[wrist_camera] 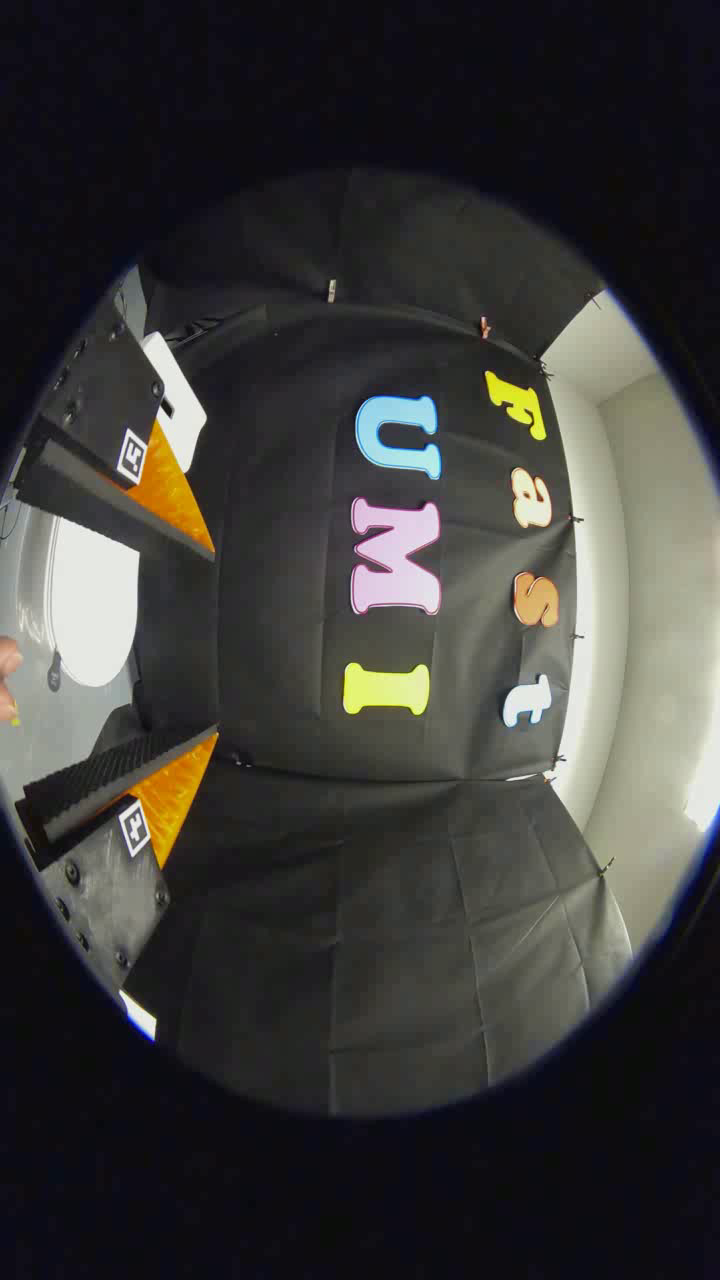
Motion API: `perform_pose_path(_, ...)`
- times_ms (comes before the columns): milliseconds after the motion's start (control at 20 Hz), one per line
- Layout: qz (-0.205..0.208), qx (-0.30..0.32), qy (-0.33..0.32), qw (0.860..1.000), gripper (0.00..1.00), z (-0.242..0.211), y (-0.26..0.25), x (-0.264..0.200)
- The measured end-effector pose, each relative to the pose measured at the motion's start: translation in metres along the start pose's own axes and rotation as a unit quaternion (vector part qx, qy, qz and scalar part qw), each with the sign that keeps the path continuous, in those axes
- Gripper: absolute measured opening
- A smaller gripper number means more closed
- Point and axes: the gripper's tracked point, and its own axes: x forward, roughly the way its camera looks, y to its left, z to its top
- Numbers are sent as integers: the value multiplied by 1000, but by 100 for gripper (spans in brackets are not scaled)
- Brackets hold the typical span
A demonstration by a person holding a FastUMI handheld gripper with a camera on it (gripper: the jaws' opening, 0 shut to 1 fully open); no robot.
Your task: Open the toilet lid.
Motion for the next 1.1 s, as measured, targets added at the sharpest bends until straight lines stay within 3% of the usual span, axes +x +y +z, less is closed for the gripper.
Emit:
perform_pose_path(450,-15,-2,-9,1000,98,-2,-5,1)
perform_pose_path(1100,2,0,-6,1000,98,-9,-3,3)
